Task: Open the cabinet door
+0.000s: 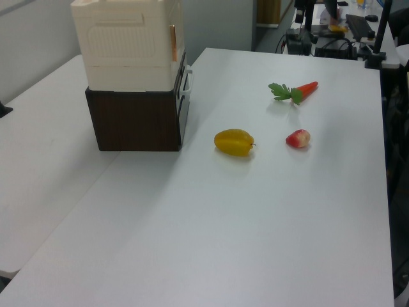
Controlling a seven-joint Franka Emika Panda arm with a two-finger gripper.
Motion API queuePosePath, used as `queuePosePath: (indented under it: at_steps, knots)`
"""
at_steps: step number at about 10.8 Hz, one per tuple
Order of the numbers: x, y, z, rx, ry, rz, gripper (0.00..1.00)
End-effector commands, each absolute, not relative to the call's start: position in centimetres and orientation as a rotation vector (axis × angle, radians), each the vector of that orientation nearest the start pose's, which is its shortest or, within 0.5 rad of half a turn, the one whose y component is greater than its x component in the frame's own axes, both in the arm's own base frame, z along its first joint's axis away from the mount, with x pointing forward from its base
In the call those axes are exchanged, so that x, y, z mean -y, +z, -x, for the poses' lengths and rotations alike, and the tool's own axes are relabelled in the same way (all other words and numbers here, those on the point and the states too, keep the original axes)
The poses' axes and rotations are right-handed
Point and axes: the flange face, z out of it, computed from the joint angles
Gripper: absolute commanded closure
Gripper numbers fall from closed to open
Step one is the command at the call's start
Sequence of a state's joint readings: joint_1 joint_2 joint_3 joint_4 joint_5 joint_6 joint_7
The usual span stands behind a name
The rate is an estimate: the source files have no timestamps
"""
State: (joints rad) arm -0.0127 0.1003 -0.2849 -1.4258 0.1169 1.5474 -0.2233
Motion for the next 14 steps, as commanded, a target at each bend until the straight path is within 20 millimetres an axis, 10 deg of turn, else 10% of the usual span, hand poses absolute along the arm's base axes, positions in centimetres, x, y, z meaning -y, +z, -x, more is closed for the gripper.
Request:
queuePosePath:
  at_steps: [1,4,14]
  knots:
    - [13.3,62.4,-58.8,-0.060,-0.171,3.039,0.00]
    - [9.0,63.0,-62.9,-0.061,-0.520,2.973,0.00]
    - [-6.1,56.3,-73.2,0.016,-1.180,2.818,0.01]
